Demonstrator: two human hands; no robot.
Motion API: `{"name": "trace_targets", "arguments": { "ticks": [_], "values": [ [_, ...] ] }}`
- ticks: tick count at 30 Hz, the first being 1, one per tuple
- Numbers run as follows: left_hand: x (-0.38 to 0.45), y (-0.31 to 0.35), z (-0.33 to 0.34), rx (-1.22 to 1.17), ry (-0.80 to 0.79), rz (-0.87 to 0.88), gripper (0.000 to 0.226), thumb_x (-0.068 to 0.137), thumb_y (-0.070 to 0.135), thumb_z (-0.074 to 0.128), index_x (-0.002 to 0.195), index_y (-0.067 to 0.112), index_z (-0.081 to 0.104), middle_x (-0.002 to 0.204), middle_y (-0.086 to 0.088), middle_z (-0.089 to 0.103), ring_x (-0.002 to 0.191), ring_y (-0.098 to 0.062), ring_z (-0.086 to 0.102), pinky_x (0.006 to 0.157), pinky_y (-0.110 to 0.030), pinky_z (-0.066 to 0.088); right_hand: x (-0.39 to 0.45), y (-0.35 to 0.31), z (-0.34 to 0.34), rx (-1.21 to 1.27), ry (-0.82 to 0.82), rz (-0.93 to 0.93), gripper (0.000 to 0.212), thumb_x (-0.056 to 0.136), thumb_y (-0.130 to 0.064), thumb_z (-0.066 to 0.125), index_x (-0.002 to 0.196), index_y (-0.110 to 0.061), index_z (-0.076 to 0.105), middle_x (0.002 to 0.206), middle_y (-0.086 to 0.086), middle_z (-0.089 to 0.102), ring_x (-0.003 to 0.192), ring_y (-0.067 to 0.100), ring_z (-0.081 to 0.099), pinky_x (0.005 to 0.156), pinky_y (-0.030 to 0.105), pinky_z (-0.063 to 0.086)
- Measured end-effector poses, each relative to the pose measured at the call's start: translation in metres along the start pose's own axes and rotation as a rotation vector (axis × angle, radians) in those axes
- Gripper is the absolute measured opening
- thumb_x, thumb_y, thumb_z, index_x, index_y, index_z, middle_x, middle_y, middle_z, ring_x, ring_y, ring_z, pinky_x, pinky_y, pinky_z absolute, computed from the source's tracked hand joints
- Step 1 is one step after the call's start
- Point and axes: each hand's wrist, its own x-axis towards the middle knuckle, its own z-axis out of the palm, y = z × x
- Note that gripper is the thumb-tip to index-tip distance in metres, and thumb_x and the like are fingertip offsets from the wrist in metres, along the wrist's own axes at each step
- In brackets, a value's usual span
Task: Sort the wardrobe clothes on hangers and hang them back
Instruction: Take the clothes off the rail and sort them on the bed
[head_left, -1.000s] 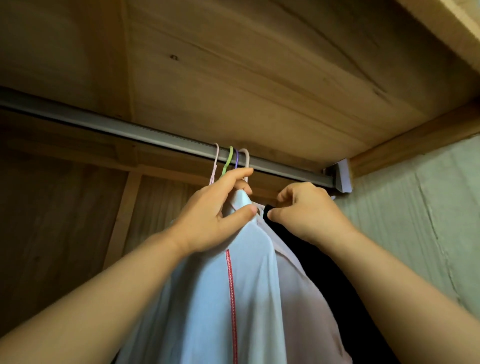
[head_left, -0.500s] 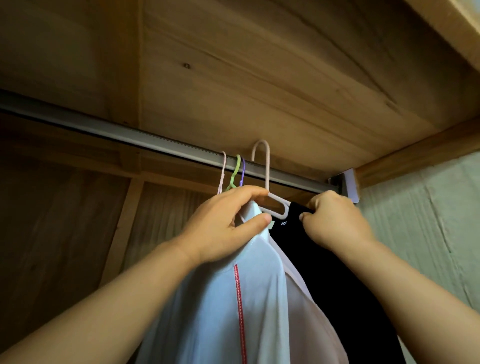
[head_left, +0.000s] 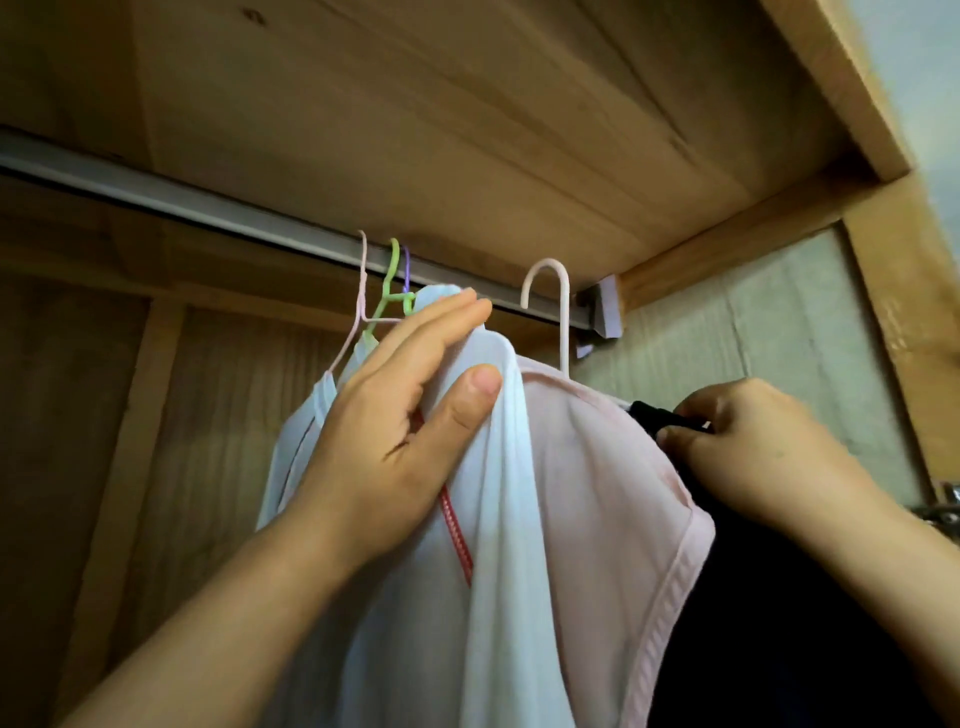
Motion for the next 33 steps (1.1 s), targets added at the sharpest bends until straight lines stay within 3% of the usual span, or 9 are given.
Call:
{"name": "trace_targets", "arguments": {
  "ticks": [5, 9, 13, 19, 24, 29, 33],
  "values": [
    [-0.013, 0.043, 0.014, -0.049, 0.033, 0.039, 0.041, 0.091, 0.045, 0.042, 0.13, 0.034, 0.043, 0.139, 0.016, 0.044, 0.133, 0.0, 0.037, 0.11, -0.022, 0.031, -0.041, 0.026, -0.034, -0.021, 0.013, 0.02, 0.013, 0.086, -0.03, 0.062, 0.079, -0.021, 0.066, 0.08, 0.008, 0.065, 0.086, 0.031, 0.061, 0.07, 0.034, 0.048],
    [-0.029, 0.088, 0.03, -0.02, 0.05, 0.105, 0.04, 0.091, 0.037, 0.046, 0.128, 0.023, 0.047, 0.138, 0.008, 0.046, 0.135, -0.01, 0.037, 0.112, -0.035, 0.031, -0.087, 0.046, -0.061, -0.028, 0.008, 0.055, 0.015, 0.085, -0.033, 0.06, 0.078, -0.021, 0.066, 0.077, 0.002, 0.064, 0.084, 0.031, 0.06, 0.072, 0.037, 0.05],
    [-0.068, 0.128, 0.054, -0.058, -0.089, 0.066, 0.039, 0.089, 0.033, 0.052, 0.124, 0.016, 0.055, 0.134, 0.003, 0.052, 0.134, -0.01, 0.04, 0.109, -0.026, 0.031, -0.138, 0.066, -0.085, -0.052, -0.021, 0.136, 0.014, 0.085, -0.036, 0.06, 0.082, -0.023, 0.065, 0.077, 0.002, 0.064, 0.085, 0.032, 0.059, 0.07, 0.035, 0.047],
    [-0.142, 0.173, 0.093, -0.271, -0.363, -0.18, 0.041, 0.088, 0.04, 0.052, 0.122, 0.02, 0.06, 0.13, 0.009, 0.054, 0.124, -0.004, 0.048, 0.102, -0.015, 0.035, -0.226, 0.082, -0.132, -0.169, -0.101, 0.226, 0.019, 0.089, -0.04, 0.053, 0.098, -0.027, 0.063, 0.088, 0.003, 0.064, 0.091, 0.032, 0.059, 0.072, 0.035, 0.048],
    [-0.203, 0.211, 0.11, -0.416, -0.418, -0.342, 0.039, 0.088, 0.048, 0.051, 0.116, 0.023, 0.062, 0.126, 0.009, 0.055, 0.12, -0.002, 0.051, 0.098, -0.014, 0.037, -0.291, 0.091, -0.169, -0.219, -0.17, 0.255, 0.024, 0.09, -0.043, 0.045, 0.101, -0.028, 0.06, 0.089, -0.003, 0.066, 0.091, 0.027, 0.059, 0.076, 0.037, 0.049],
    [-0.234, 0.274, 0.135, -0.533, -0.445, -0.346, 0.032, 0.086, 0.032, 0.055, 0.108, 0.012, 0.068, 0.114, 0.005, 0.06, 0.109, 0.0, 0.055, 0.093, -0.012, 0.038, -0.351, 0.116, -0.209, -0.296, -0.154, 0.349, 0.024, 0.083, -0.043, 0.048, 0.093, -0.025, 0.061, 0.073, -0.001, 0.065, 0.081, 0.027, 0.06, 0.067, 0.037, 0.048],
    [-0.248, 0.33, 0.159, -0.747, -0.487, -0.296, 0.024, 0.084, 0.029, 0.06, 0.103, 0.018, 0.069, 0.1, 0.012, 0.061, 0.086, -0.006, 0.062, 0.076, -0.016, 0.046, -0.395, 0.139, -0.246, -0.298, -0.154, 0.47, 0.019, 0.081, -0.048, 0.052, 0.098, -0.042, 0.055, 0.073, -0.011, 0.066, 0.069, 0.014, 0.06, 0.063, 0.034, 0.049]
  ]
}}
